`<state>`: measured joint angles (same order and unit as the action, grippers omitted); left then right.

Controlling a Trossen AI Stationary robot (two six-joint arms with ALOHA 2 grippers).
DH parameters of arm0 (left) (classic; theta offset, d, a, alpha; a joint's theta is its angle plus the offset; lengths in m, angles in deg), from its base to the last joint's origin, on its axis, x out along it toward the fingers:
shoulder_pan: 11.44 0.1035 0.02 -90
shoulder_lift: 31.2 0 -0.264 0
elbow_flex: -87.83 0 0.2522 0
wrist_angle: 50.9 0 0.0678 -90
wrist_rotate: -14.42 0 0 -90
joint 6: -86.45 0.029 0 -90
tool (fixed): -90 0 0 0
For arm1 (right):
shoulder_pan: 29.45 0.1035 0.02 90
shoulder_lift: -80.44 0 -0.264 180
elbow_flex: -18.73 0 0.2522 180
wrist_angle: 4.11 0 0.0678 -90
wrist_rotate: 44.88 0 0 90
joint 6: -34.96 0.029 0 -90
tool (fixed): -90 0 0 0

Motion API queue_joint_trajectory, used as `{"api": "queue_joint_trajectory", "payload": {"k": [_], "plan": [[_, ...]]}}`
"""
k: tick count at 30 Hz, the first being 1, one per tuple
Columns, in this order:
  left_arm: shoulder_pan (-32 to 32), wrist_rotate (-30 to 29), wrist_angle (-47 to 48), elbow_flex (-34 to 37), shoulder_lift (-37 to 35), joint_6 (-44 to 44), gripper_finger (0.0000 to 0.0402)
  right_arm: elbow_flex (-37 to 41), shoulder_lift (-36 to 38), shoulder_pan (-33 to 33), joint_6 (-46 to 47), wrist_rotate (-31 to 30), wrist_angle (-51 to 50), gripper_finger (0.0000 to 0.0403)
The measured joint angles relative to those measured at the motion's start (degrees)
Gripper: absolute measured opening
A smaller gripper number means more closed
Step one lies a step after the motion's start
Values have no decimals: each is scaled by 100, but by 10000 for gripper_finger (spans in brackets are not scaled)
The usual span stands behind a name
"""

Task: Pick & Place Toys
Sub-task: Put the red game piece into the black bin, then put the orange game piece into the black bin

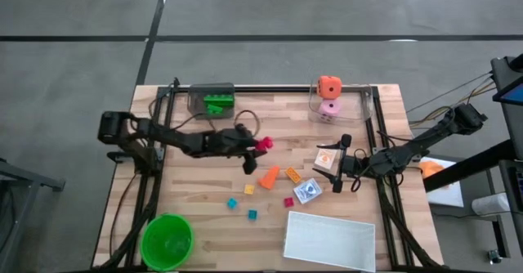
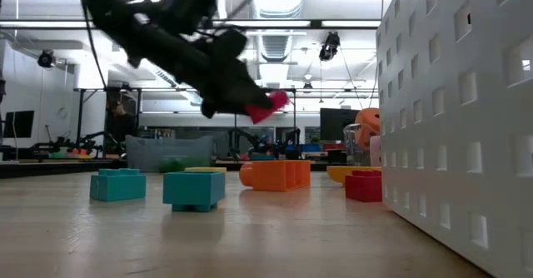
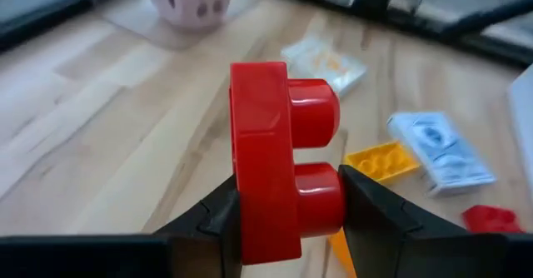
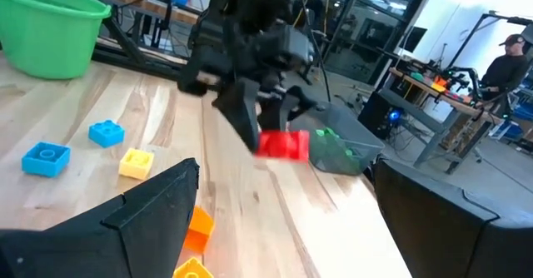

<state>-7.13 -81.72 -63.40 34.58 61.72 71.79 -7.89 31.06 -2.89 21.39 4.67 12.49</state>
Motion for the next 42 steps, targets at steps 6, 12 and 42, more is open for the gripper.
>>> {"api": "queue_joint_trajectory", "payload": {"k": [6, 12, 42], "plan": [[449, -653, -119, 627, -836, -474, 151, 0, -1, -2, 7, -1, 5, 351], [1183, -1424, 1115, 657, -1621, -837, 151, 0, -1, -2, -9, 0, 56, 351], [2511, -1746, 2175, 659, -1667, -1287, 299, 0, -3, -7, -15, 0, 64, 351]]}}
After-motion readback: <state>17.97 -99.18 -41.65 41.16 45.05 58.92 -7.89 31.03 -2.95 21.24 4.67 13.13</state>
